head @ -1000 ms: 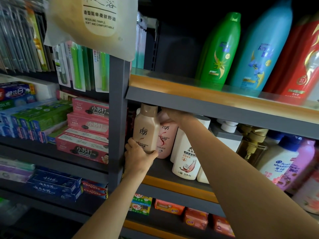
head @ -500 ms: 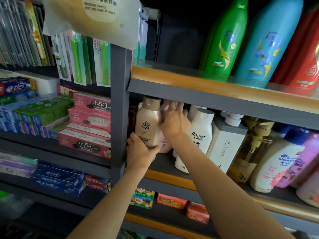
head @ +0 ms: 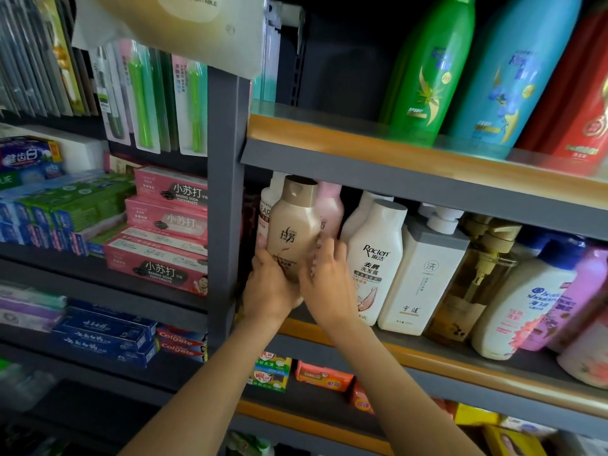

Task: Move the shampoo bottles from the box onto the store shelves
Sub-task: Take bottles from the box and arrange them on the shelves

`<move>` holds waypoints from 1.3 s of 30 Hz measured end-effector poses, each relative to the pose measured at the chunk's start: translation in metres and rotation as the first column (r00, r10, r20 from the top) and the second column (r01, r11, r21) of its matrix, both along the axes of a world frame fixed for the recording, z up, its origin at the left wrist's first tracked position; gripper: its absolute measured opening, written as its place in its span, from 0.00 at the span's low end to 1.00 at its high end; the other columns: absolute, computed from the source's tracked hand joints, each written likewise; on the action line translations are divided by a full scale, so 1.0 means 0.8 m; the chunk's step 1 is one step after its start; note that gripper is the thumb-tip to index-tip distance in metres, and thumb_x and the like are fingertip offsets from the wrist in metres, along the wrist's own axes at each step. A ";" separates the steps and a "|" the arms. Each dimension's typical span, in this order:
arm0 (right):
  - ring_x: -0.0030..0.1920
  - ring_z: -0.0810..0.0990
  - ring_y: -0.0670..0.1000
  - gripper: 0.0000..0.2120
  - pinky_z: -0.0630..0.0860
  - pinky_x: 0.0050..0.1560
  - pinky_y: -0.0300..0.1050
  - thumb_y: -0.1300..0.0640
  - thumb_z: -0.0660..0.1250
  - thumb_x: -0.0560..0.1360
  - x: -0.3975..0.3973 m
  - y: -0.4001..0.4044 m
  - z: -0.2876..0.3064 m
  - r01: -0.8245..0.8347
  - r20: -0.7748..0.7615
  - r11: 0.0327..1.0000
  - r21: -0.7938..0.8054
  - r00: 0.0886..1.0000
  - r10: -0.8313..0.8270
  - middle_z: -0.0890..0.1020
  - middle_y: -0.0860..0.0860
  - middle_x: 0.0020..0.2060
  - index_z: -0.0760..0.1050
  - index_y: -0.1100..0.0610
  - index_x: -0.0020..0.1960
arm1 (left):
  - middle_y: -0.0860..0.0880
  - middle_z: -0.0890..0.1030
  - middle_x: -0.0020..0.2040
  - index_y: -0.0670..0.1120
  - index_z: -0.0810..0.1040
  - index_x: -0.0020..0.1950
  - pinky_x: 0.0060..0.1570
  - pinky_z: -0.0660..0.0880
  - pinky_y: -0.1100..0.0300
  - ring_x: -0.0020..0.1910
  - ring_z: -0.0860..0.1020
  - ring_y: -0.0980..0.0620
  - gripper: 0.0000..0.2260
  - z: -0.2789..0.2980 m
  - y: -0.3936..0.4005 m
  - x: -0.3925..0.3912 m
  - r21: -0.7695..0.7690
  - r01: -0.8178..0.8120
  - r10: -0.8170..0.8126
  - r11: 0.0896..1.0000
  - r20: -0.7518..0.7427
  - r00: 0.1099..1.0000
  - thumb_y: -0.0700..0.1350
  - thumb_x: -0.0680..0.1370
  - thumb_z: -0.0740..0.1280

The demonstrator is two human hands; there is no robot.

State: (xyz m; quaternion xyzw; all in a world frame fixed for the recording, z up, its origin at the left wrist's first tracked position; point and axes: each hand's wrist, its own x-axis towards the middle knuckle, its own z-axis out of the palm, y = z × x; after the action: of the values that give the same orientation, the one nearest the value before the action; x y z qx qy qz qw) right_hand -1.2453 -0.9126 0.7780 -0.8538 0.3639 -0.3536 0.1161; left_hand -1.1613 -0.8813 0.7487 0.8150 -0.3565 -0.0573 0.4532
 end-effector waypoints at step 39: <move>0.76 0.42 0.59 0.30 0.33 0.70 0.63 0.45 0.58 0.78 0.122 -0.005 0.074 -0.421 -0.850 0.739 -0.526 0.229 -0.474 0.51 0.57 0.76 0.55 0.55 0.76 | 0.40 0.64 0.71 0.38 0.56 0.74 0.63 0.67 0.58 0.68 0.67 0.46 0.27 -0.018 0.008 0.019 -0.072 0.003 -0.003 0.997 -0.010 1.000 0.43 0.78 0.63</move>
State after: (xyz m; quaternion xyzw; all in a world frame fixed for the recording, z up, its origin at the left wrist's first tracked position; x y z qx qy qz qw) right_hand -1.1476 -0.9167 0.8372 -0.8486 0.2141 0.1503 -0.4598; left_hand -1.1463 -0.8750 0.7344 0.7974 -0.3573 -0.0491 0.4838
